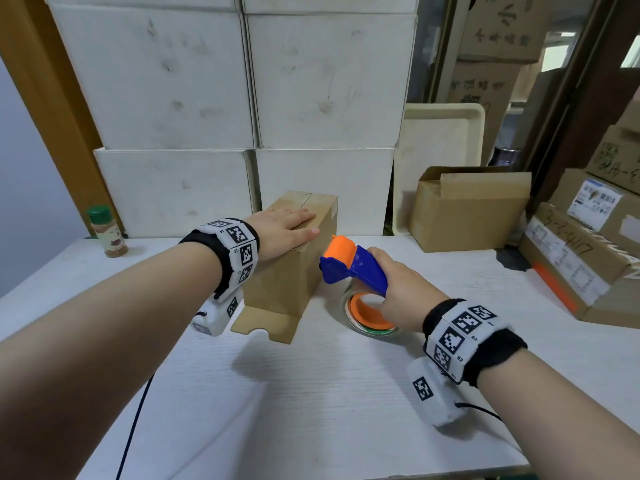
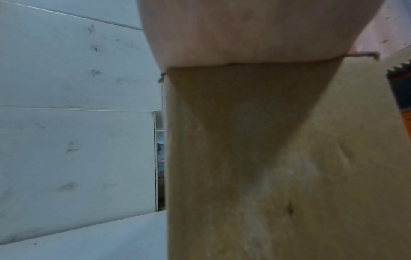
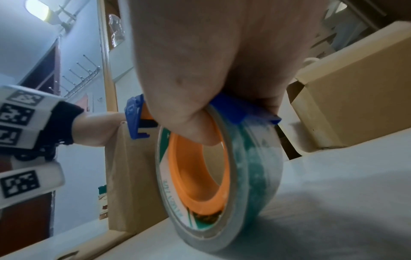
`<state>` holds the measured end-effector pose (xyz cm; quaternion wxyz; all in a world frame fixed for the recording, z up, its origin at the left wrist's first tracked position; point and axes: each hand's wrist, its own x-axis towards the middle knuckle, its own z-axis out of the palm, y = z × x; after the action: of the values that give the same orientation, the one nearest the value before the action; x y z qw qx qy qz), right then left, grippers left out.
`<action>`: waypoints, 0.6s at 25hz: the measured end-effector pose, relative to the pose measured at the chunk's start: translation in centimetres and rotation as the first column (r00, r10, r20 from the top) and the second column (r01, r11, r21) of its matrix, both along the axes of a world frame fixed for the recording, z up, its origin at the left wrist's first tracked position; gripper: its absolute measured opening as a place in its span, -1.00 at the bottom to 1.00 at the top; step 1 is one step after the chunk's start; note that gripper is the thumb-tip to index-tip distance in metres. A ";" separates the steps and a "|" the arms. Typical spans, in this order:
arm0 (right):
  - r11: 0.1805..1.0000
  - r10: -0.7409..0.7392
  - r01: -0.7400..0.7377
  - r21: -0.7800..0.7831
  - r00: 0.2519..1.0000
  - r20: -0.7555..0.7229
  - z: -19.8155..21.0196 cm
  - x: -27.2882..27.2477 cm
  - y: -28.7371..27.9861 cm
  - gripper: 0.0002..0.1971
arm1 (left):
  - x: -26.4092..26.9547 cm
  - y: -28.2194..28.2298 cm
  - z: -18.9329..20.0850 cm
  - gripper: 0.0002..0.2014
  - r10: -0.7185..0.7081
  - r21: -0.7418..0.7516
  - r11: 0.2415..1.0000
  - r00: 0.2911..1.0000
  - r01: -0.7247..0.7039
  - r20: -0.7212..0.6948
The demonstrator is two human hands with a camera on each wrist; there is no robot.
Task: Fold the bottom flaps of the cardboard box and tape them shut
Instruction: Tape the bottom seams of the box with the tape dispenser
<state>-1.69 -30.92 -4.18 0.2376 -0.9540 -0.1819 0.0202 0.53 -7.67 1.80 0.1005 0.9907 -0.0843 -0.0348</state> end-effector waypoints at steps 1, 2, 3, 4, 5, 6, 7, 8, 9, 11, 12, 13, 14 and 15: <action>1.000 -0.003 0.003 -0.020 1.000 -0.005 0.1 0.0 -0.1 -0.32 | 0.0 0.0 -0.1 -0.42 -0.003 0.007 1.000 1.000 0.003 0.000; 0.999 -0.008 0.008 -0.040 1.000 -0.010 0.2 0.0 -0.2 -0.30 | 0.1 0.0 -0.2 -0.41 -0.005 0.013 1.000 1.000 0.005 0.002; 0.998 -0.010 0.009 -0.060 1.000 -0.011 0.3 -0.1 -0.2 -0.28 | 0.1 0.0 -0.3 -0.41 -0.007 0.016 1.000 1.000 0.007 0.007; 0.997 -0.012 0.011 -0.082 1.000 -0.008 0.4 -0.2 -0.3 -0.26 | 0.1 -0.1 -0.3 -0.41 -0.008 0.022 1.000 1.000 0.008 0.010; 0.994 -0.017 0.017 -0.110 1.000 -0.004 0.5 -0.2 -0.2 -0.24 | 0.1 -0.1 -0.3 -0.42 -0.009 0.025 1.000 1.000 0.008 0.012; 0.989 -0.023 0.023 -0.146 1.000 0.007 0.7 -0.2 -0.1 -0.24 | 0.1 -0.2 -0.3 -0.42 -0.010 0.027 1.000 1.000 0.010 0.013; 0.981 -0.024 0.027 -0.193 1.000 0.021 0.7 -0.1 0.1 -0.24 | 0.1 -0.3 -0.3 -0.42 -0.012 0.026 1.000 1.000 0.012 0.014; 0.971 -0.021 0.030 -0.239 0.999 0.039 0.8 -0.1 0.4 -0.25 | 0.2 -0.3 -0.3 -0.43 -0.012 0.028 1.000 1.000 0.012 0.015; 0.959 -0.020 0.037 -0.279 0.998 0.063 1.1 -0.2 0.8 -0.28 | 0.1 -0.4 -0.3 -0.43 -0.008 0.037 0.999 1.000 0.008 0.016; 0.935 0.002 0.047 -0.352 0.990 0.138 1.6 0.0 1.7 -0.35 | 0.2 -0.4 -0.4 -0.43 -0.003 0.052 0.999 1.000 0.002 0.019; 0.925 0.009 0.056 -0.375 0.986 0.168 1.9 0.1 1.9 -0.39 | 0.2 -0.5 -0.5 -0.43 -0.002 0.047 0.999 1.000 0.001 0.018; 0.916 0.002 0.077 -0.394 0.981 0.196 2.1 0.1 2.1 -0.42 | 0.2 -0.5 -0.5 -0.43 0.000 0.046 0.999 1.000 -0.001 0.018; 0.890 0.011 0.095 -0.445 0.973 0.230 2.3 0.1 2.2 -0.45 | 0.2 -0.5 -0.5 -0.43 0.002 0.046 0.999 1.000 -0.003 0.023; 0.840 0.045 0.106 -0.532 0.964 0.263 2.5 0.1 2.2 -0.49 | 0.3 -0.6 -0.4 -0.44 0.002 0.040 0.999 1.000 -0.003 0.025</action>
<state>-1.60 -28.76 -1.72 -0.0677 -0.9788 -0.1835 -0.0608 0.79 -8.29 1.39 0.0799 0.9930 -0.0836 -0.0242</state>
